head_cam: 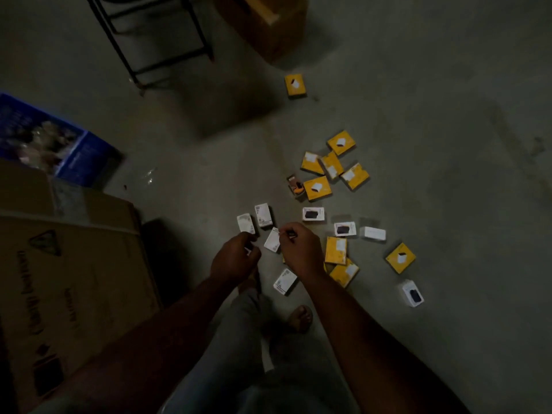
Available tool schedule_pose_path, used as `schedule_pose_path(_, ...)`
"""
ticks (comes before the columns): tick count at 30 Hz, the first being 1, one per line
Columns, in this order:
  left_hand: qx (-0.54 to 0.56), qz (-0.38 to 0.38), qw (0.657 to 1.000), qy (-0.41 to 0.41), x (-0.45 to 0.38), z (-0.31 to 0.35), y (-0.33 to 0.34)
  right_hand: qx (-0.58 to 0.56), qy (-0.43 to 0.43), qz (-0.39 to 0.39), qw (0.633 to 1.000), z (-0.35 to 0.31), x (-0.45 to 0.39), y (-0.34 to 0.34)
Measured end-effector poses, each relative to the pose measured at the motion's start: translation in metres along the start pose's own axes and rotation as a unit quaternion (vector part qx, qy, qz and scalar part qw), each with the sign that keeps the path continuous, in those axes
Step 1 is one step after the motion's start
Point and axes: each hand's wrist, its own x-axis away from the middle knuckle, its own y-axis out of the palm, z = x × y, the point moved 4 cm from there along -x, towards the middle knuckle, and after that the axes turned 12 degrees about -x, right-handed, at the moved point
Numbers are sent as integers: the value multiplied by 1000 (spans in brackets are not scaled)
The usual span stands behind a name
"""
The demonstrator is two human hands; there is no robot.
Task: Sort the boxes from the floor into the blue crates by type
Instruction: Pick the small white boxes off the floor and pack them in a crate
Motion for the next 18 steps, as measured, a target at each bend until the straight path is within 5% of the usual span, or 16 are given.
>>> schedule_pose_path(8,32,28,987,-155,-146,-90,128,27,29,-26,999,133,-153,102)
schedule_pose_path(18,63,74,975,-201,-307,-209,349,73,100,-60,990,357,-322,244)
